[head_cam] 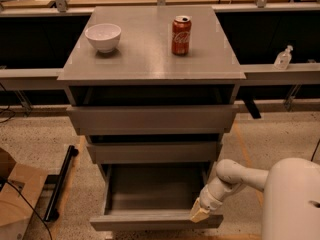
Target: Close bottom drawer
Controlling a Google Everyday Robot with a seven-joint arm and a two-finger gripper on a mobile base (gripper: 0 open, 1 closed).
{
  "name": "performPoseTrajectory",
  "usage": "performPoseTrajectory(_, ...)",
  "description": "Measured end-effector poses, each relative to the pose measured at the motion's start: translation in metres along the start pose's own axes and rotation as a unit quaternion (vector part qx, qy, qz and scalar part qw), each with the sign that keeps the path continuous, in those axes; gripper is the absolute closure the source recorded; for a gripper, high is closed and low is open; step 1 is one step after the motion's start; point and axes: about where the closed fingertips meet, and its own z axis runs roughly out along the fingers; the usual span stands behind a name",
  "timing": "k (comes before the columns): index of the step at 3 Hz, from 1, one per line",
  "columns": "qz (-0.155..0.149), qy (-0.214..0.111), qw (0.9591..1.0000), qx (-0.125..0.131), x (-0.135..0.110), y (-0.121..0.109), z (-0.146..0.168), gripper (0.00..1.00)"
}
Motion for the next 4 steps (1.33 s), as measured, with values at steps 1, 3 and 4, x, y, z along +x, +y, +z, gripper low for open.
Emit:
performPoseTrajectory(1,0.012,0.019,0.9997,-0.009,0.010,-0.004,0.012,1.00)
performPoseTrajectory(3,0.042,-0.002,0.9988,-0.025,0.047,-0.014,0.054,1.00)
performPoseTrajectory(4,0.046,-0.032,0.9984,-0.014,0.065,-0.019,0.074,1.00)
